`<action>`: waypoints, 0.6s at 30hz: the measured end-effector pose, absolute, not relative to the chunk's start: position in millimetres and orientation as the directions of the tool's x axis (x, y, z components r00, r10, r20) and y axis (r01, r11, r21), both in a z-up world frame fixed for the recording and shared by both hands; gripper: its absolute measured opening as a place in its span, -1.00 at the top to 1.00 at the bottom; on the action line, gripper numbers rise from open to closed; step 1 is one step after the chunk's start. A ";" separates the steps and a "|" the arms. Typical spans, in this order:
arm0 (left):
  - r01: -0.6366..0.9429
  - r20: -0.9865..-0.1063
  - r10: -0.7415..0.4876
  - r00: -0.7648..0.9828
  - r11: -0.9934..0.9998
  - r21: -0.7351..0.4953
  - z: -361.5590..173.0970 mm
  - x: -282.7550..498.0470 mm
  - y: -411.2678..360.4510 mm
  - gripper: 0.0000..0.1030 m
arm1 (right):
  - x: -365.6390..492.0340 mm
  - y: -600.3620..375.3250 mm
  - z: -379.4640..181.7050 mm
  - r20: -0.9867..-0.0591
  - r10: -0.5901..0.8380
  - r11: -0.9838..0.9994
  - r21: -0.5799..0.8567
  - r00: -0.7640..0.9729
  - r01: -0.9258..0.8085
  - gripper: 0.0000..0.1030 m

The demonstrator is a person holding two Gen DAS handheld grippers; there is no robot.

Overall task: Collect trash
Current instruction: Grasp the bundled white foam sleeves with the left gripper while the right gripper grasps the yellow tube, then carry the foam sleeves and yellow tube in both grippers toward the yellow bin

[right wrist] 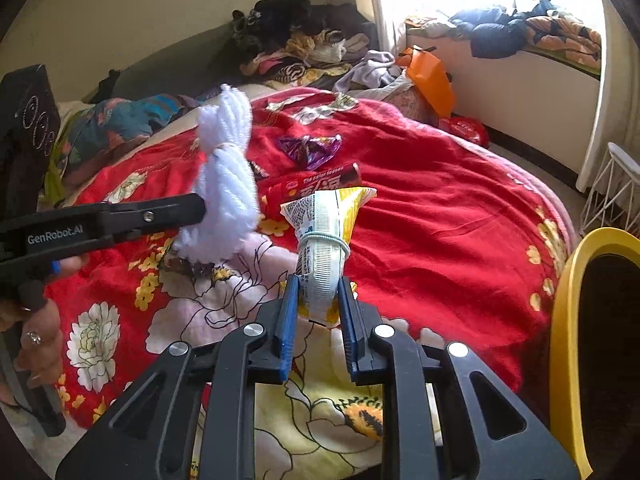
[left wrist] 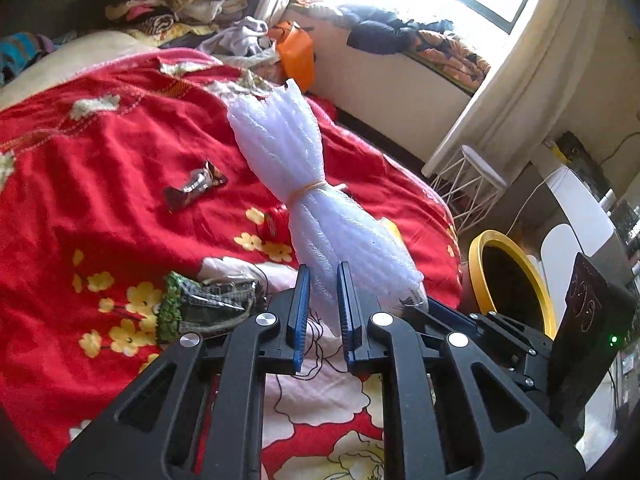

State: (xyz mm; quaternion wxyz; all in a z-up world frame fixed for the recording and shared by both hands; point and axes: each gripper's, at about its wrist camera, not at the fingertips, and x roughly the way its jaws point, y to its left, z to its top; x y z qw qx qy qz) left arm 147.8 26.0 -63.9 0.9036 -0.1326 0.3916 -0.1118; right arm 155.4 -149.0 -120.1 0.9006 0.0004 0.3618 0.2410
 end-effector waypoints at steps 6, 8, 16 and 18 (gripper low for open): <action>0.116 -0.648 -0.260 0.716 0.960 -0.256 -44.5 137.2 24.6 0.82 | 143.3 -152.0 -106.4 -0.621 0.437 0.888 0.179 0.651 -0.424 0.63; 0.125 -0.637 -0.253 0.728 0.963 -0.239 -39.5 133.9 24.5 0.82 | 140.1 -153.9 -101.3 -0.610 0.438 0.889 0.188 0.660 -0.417 0.63; 0.147 -0.598 -0.248 0.762 0.966 -0.212 -24.1 124.9 25.5 0.82 | 128.7 -158.4 -83.4 -0.574 0.437 0.893 0.188 0.693 -0.408 0.64; 0.149 -0.592 -0.250 0.766 0.965 -0.215 -22.0 123.5 24.9 0.82 | 129.0 -160.8 -81.0 -0.569 0.434 0.896 0.190 0.698 -0.402 0.64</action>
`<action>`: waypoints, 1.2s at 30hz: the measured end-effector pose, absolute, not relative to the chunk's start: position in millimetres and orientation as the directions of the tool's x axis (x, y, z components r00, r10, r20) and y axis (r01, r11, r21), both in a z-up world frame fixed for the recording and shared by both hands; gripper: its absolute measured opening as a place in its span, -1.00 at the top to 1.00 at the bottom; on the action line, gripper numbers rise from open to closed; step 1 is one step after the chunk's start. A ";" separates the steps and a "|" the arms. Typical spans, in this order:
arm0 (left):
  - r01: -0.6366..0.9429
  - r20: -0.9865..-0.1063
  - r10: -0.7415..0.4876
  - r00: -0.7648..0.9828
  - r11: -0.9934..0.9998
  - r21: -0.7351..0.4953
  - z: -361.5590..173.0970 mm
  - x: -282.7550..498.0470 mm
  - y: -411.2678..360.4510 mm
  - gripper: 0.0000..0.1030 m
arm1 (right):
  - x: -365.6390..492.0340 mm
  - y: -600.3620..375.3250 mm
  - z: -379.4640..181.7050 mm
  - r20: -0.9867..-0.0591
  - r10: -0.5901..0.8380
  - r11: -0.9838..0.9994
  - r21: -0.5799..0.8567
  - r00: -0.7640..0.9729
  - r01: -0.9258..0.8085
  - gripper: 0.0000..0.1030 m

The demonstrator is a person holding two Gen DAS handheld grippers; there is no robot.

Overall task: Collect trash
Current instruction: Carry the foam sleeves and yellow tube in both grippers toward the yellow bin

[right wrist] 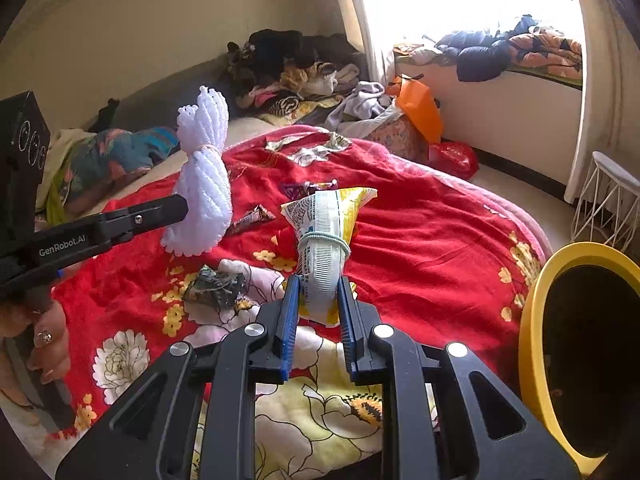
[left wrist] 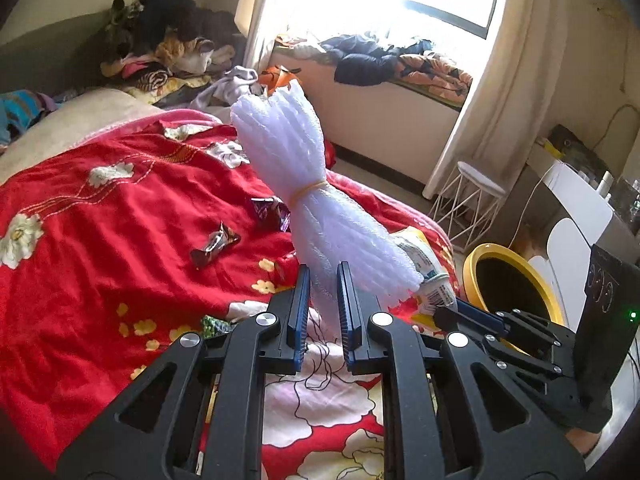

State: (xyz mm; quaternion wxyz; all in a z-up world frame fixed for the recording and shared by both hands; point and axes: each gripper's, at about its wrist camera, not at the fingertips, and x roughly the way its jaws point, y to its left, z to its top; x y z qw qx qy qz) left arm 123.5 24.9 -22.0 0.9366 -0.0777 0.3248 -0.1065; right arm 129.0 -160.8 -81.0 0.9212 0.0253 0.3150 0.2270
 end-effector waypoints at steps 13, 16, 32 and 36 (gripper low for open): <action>0.172 -0.576 -0.284 0.767 0.955 -0.242 -15.1 119.9 18.7 0.82 | 122.9 -176.0 -66.5 -0.543 0.415 0.908 0.198 0.730 -0.369 0.65; 0.194 -0.568 -0.281 0.774 0.958 -0.210 -12.1 114.5 10.5 0.82 | 120.5 -179.9 -62.6 -0.534 0.410 0.911 0.198 0.740 -0.362 0.65; 0.240 -0.566 -0.308 0.765 0.951 -0.194 -10.4 114.8 -16.1 0.82 | 120.1 -239.3 -49.5 -0.475 0.325 0.943 0.224 0.818 -0.244 0.65; 0.257 -0.566 -0.322 0.759 0.947 -0.194 -9.9 116.8 -24.3 0.82 | 118.6 -251.3 -46.3 -0.462 0.297 0.951 0.221 0.836 -0.216 0.65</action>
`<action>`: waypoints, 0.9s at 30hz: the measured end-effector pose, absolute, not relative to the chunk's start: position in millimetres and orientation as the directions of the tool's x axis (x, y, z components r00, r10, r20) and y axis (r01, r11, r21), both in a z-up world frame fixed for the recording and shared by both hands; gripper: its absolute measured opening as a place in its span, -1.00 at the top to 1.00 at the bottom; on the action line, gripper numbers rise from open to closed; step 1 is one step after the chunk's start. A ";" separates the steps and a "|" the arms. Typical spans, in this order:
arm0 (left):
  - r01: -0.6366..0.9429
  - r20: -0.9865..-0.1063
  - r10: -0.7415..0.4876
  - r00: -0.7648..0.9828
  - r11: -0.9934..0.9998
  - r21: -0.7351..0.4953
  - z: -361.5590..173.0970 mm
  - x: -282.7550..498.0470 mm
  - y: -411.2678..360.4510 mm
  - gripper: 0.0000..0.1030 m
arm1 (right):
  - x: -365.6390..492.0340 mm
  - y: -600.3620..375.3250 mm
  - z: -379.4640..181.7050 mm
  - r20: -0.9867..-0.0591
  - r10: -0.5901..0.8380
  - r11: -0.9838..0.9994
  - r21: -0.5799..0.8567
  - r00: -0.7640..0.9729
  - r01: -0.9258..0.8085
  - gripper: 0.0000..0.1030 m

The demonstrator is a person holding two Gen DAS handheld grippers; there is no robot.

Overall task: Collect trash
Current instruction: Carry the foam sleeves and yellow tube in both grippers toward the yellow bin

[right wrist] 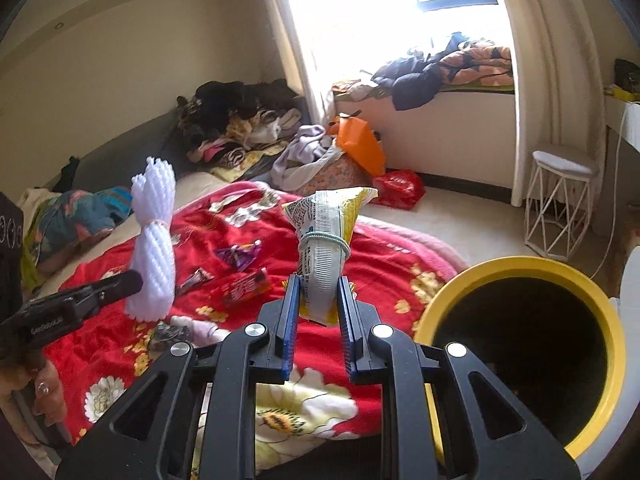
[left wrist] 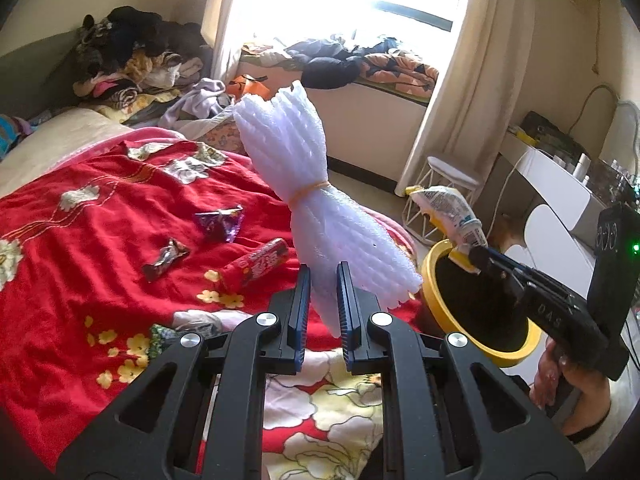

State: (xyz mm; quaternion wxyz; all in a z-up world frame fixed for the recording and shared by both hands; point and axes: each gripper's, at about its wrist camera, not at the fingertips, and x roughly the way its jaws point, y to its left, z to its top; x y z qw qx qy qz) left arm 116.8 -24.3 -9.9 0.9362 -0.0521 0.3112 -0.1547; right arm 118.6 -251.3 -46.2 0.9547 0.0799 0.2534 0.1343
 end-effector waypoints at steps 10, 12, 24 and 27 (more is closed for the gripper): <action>0.300 -0.569 -0.342 0.748 0.939 -0.169 -9.3 114.9 -51.0 0.82 | 116.5 -287.0 -41.2 -0.430 0.253 0.955 0.255 0.867 -0.152 0.65; 0.310 -0.566 -0.347 0.748 0.936 -0.164 -7.9 114.0 -57.5 0.82 | 115.4 -294.5 -38.9 -0.424 0.241 0.957 0.255 0.873 -0.140 0.65; 0.375 -0.566 -0.392 0.725 0.914 -0.153 -7.0 113.1 -95.4 0.82 | 110.6 -333.5 -39.2 -0.426 0.180 0.958 0.279 0.887 -0.061 0.65; 0.390 -0.569 -0.403 0.717 0.908 -0.152 -7.7 114.1 -104.0 0.82 | 109.6 -342.5 -40.3 -0.427 0.167 0.957 0.285 0.889 -0.043 0.65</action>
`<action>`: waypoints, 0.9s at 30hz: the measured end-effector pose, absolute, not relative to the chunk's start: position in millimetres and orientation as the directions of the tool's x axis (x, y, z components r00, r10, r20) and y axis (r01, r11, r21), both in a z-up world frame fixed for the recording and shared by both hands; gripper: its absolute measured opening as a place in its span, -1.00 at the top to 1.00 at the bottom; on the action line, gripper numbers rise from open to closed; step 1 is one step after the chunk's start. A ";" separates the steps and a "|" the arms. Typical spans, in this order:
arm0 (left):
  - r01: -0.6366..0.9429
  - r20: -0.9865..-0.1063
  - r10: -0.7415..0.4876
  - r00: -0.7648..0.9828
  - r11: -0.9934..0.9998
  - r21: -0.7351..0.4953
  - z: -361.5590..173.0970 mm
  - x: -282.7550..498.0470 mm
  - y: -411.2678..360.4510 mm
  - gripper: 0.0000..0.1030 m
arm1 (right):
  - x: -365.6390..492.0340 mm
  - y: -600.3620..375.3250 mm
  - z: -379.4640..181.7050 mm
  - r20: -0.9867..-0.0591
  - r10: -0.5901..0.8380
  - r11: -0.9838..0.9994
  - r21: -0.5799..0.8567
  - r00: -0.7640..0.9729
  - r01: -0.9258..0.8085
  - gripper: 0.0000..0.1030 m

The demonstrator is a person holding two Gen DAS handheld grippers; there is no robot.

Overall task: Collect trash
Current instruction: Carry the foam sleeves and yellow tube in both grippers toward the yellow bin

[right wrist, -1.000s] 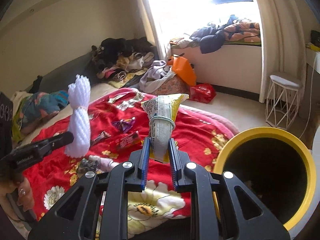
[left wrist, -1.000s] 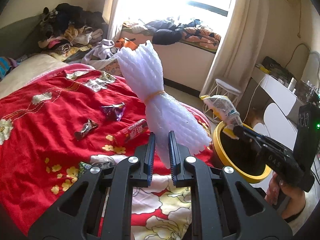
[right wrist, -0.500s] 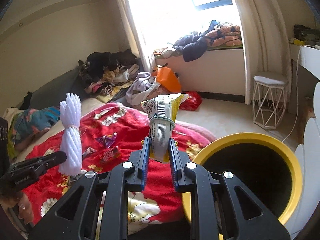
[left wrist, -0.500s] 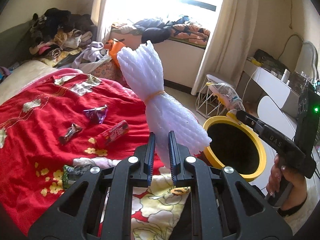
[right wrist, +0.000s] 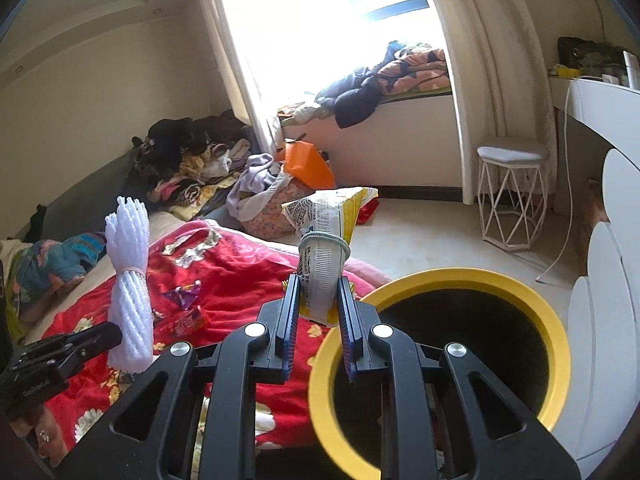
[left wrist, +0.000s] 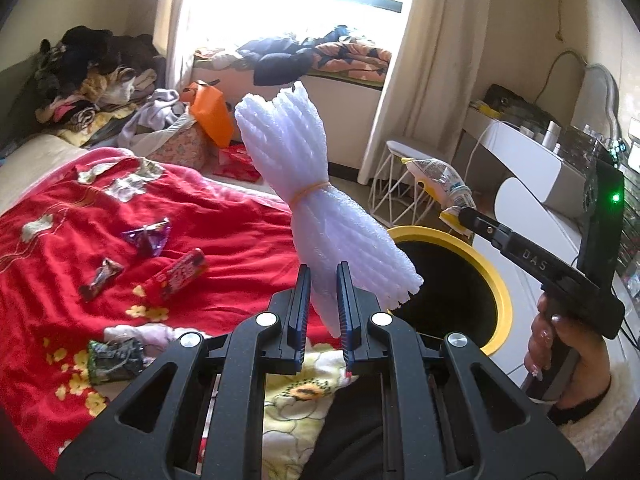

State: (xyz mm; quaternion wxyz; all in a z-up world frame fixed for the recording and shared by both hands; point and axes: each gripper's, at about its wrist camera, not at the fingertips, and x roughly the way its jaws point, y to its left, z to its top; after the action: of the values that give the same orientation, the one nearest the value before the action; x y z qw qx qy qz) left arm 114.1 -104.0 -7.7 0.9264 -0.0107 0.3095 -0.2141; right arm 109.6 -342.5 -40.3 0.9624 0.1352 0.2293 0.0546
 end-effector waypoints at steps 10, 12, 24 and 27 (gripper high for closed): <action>0.431 -0.572 -0.437 0.694 0.889 -0.156 -8.9 117.8 -132.3 0.82 | 101.8 -367.1 -44.5 -0.435 0.114 0.957 0.288 0.893 0.018 0.65; 0.441 -0.575 -0.445 0.686 0.884 -0.158 -10.6 118.5 -139.3 0.82 | 99.2 -372.2 -45.4 -0.440 0.099 0.960 0.279 0.893 0.031 0.65; 0.493 -0.592 -0.488 0.641 0.853 -0.170 -22.5 123.5 -177.3 0.82 | 91.1 -399.0 -57.6 -0.484 0.019 0.961 0.250 0.875 0.118 0.65; 0.505 -0.601 -0.488 0.633 0.849 -0.157 -25.5 124.3 -188.8 0.82 | 91.9 -406.9 -60.7 -0.494 0.006 0.957 0.254 0.870 0.138 0.65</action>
State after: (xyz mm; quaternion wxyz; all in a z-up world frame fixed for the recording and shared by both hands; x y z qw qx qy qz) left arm 124.3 -188.8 -25.5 0.9035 0.0133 0.3286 -0.2748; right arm 91.9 -406.9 -60.7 0.9563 0.1422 0.2530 -0.0345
